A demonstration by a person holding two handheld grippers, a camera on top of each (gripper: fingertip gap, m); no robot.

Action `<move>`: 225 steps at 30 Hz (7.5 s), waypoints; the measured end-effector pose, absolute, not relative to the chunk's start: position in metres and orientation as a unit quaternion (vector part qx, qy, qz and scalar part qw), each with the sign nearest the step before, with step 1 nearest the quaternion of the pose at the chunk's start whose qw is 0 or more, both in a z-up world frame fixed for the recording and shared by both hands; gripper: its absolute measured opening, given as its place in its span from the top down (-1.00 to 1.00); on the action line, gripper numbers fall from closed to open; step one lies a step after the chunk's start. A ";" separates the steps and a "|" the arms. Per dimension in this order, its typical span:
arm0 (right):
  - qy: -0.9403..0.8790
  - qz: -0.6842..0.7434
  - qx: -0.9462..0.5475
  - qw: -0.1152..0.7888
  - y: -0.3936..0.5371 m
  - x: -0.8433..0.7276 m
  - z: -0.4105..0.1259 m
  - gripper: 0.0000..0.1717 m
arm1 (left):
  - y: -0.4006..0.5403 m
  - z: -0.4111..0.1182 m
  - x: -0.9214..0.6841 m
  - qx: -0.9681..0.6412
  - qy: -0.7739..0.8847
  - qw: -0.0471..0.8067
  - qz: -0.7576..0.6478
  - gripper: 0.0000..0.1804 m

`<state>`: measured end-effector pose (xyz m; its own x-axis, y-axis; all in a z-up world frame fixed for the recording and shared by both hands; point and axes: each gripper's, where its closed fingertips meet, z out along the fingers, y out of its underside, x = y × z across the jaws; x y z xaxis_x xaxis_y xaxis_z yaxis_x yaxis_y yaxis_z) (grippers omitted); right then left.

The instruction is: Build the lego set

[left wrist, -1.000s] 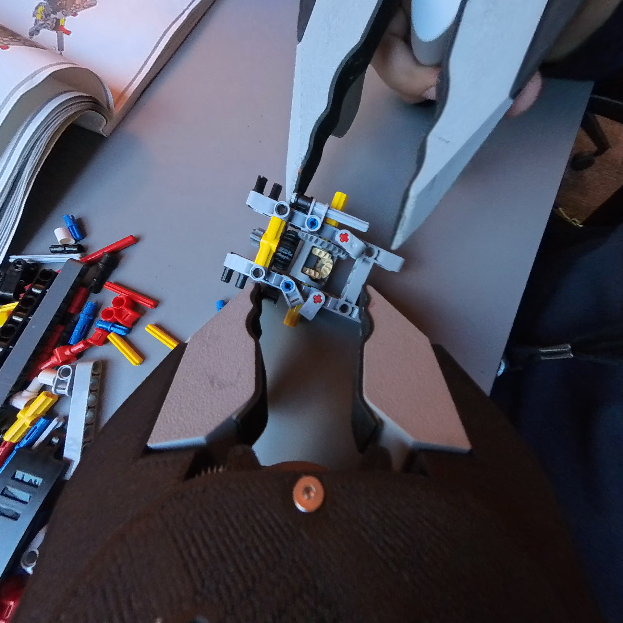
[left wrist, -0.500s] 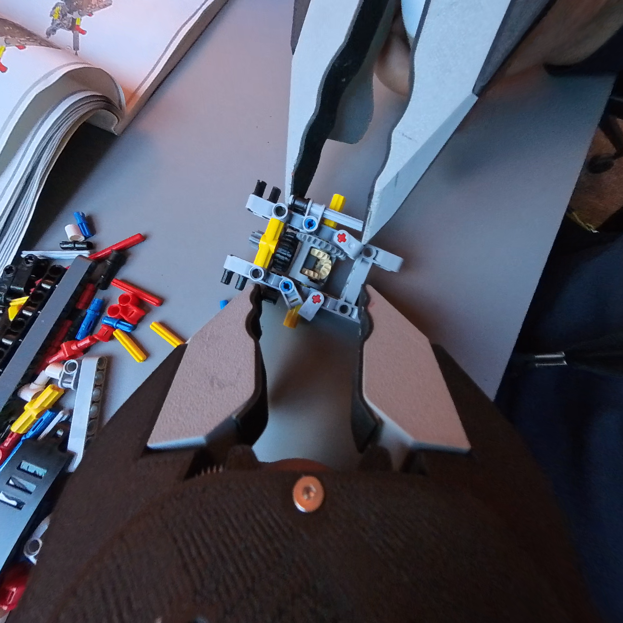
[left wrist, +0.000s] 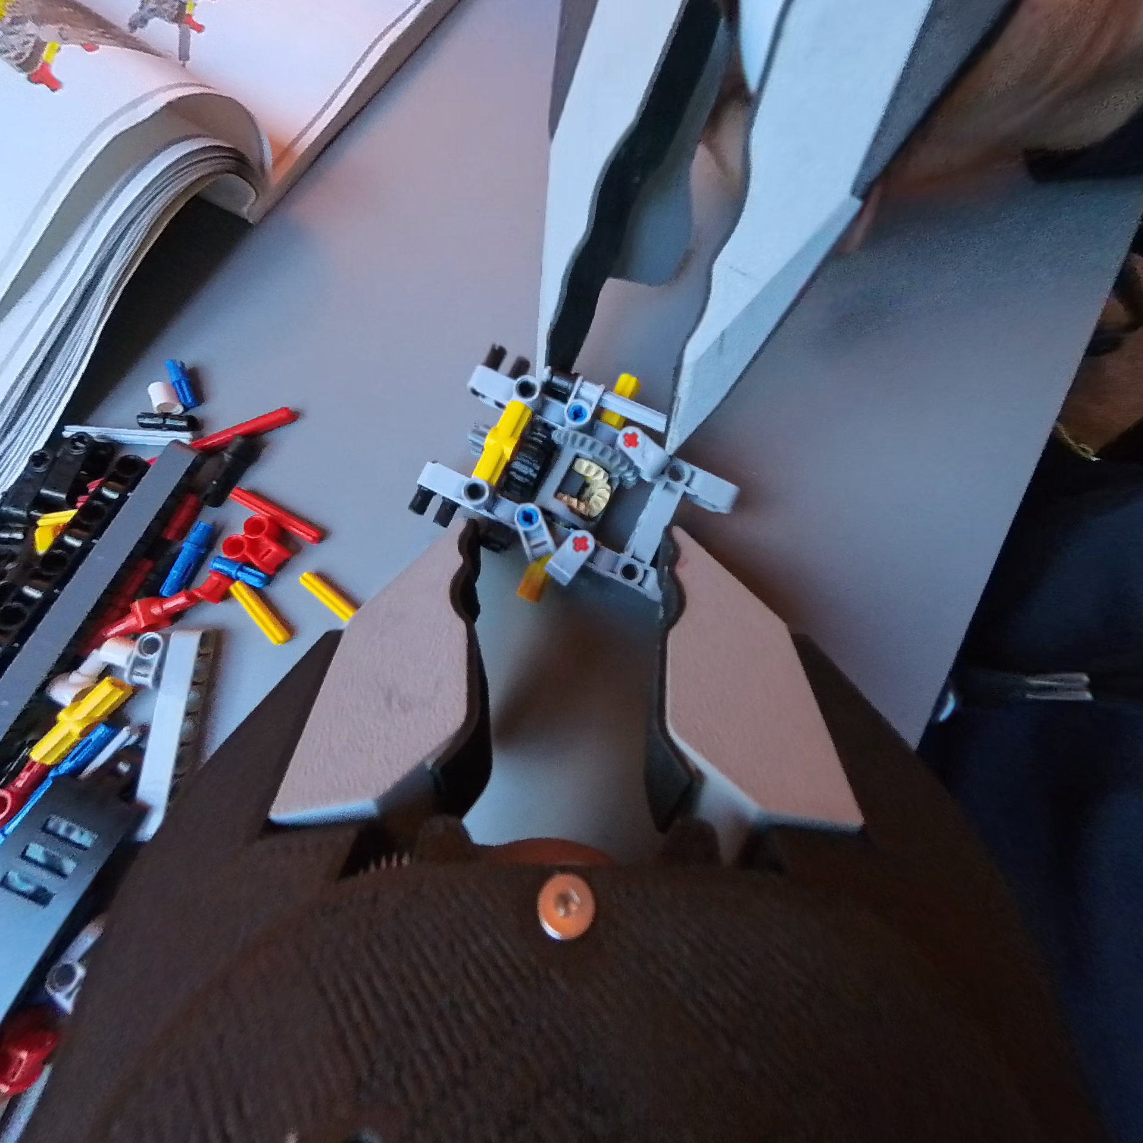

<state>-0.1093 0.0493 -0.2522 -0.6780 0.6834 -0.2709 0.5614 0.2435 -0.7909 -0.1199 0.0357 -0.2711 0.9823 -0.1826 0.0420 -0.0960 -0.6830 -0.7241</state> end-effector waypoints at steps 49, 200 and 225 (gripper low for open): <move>-0.841 0.448 -0.256 0.164 0.040 -0.081 -0.236 1.00 | 0.038 -0.271 -0.115 -0.912 0.110 0.392 -0.041 0.37; -0.824 0.357 -0.301 0.321 0.053 -0.100 -0.249 0.79 | 0.041 -0.272 -0.114 -0.915 0.089 0.393 -0.029 0.37; -0.815 0.398 -0.310 0.287 0.056 -0.098 -0.244 0.72 | 0.041 -0.272 -0.109 -0.913 0.102 0.393 -0.040 0.37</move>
<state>-0.0977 0.0557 -0.2445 -0.6434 0.7332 0.2202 0.2773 0.4913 -0.8256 -0.1094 0.0411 -0.2718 0.9762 -0.2168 -0.0068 -0.1541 -0.6708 -0.7255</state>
